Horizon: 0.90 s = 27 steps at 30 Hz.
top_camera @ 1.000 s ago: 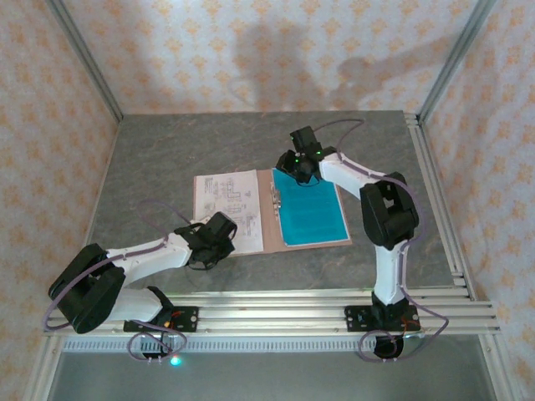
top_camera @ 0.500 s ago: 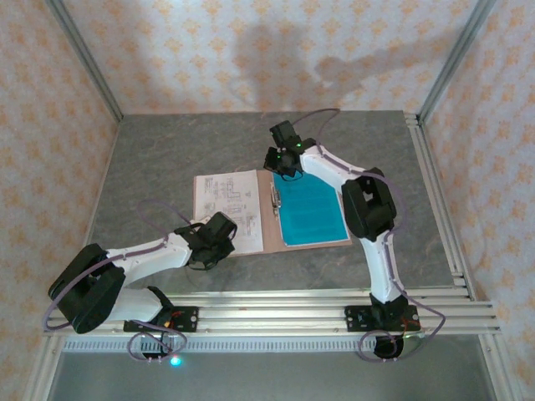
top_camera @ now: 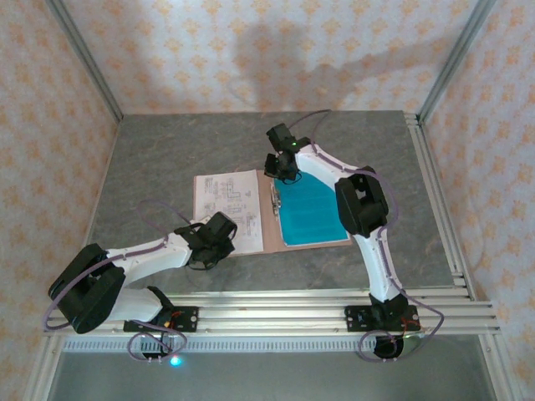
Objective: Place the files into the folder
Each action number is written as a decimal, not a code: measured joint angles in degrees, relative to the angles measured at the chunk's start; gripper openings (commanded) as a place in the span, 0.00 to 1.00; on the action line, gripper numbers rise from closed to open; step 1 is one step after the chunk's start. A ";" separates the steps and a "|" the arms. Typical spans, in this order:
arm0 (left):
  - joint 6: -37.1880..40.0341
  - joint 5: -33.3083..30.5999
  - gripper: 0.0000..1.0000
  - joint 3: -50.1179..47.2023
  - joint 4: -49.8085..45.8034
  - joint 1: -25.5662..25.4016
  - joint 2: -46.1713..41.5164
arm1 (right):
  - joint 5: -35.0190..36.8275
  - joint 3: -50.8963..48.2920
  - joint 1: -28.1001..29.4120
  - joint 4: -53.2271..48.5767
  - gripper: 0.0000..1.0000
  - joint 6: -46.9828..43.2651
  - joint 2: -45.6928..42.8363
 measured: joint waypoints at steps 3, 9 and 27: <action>-0.02 0.00 0.00 -0.02 0.02 0.00 0.00 | -0.52 0.22 0.20 -0.57 0.12 -0.37 0.00; -0.02 0.02 0.00 -0.02 0.02 0.00 0.00 | -1.99 1.44 0.57 -1.75 0.12 -1.16 0.00; -0.50 0.02 0.00 -0.09 0.20 0.00 0.00 | -4.33 2.01 0.55 -4.96 0.12 -3.58 0.00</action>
